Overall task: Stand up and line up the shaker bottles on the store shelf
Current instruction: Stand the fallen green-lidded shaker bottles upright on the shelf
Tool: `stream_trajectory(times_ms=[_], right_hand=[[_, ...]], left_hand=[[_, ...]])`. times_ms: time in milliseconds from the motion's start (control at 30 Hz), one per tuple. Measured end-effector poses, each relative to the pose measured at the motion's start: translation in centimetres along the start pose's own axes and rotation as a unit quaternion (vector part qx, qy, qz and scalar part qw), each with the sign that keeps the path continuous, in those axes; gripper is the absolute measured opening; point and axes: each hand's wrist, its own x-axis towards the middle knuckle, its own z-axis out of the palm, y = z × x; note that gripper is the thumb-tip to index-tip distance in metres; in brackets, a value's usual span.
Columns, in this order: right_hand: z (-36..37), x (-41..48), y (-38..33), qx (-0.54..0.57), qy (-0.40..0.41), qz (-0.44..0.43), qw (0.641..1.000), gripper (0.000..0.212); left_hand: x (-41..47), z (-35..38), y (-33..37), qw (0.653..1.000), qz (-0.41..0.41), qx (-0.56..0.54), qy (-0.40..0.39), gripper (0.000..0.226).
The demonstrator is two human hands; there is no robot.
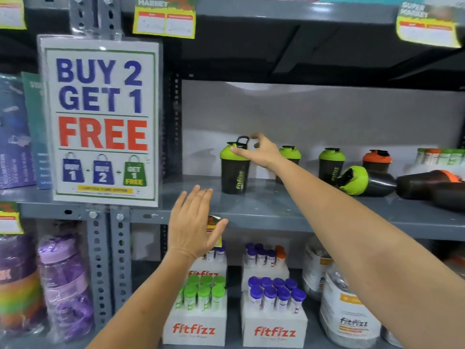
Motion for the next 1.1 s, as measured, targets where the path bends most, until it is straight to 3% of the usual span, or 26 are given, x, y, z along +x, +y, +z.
stream_trajectory(times_ms=[167,367,467,600,800,933,1000,1100], right_hand=[[-7.6,-1.2,4.0,-0.099,0.06,-0.01,0.993,0.064],[-18.2,-2.5,11.4,-0.305,0.073,0.041,0.949,0.048],[-21.7,-3.1,14.8,-0.395,0.0,0.096,0.914,0.057],[-23.1,-4.1,17.9,-0.46,-0.098,0.15,0.87,0.09],[-22.8,-4.2,19.9,-0.533,-0.049,0.08,0.841,0.103],[-23.1,-4.2,19.4,-0.58,-0.009,0.044,0.813,0.098],[-22.3,-3.9,18.7,-0.559,0.02,0.027,0.829,0.094],[-20.2,-3.2,16.7,-0.411,0.051,0.029,0.91,0.094]], left_hand=[[0.5,0.0,1.9,0.999,-0.025,-0.005,0.023,0.072],[3.1,0.6,10.1,0.997,0.068,-0.027,-0.001,0.072],[4.3,1.5,14.7,0.995,0.089,-0.039,-0.022,0.071],[4.4,2.8,16.8,0.998,0.052,-0.026,-0.003,0.065],[4.1,3.2,16.8,0.998,0.042,-0.008,0.036,0.066],[4.0,3.0,16.8,0.998,0.034,-0.013,0.041,0.066],[4.1,3.1,16.9,0.998,0.032,-0.013,0.044,0.067],[4.1,3.2,16.9,0.998,0.026,-0.006,0.049,0.067]])
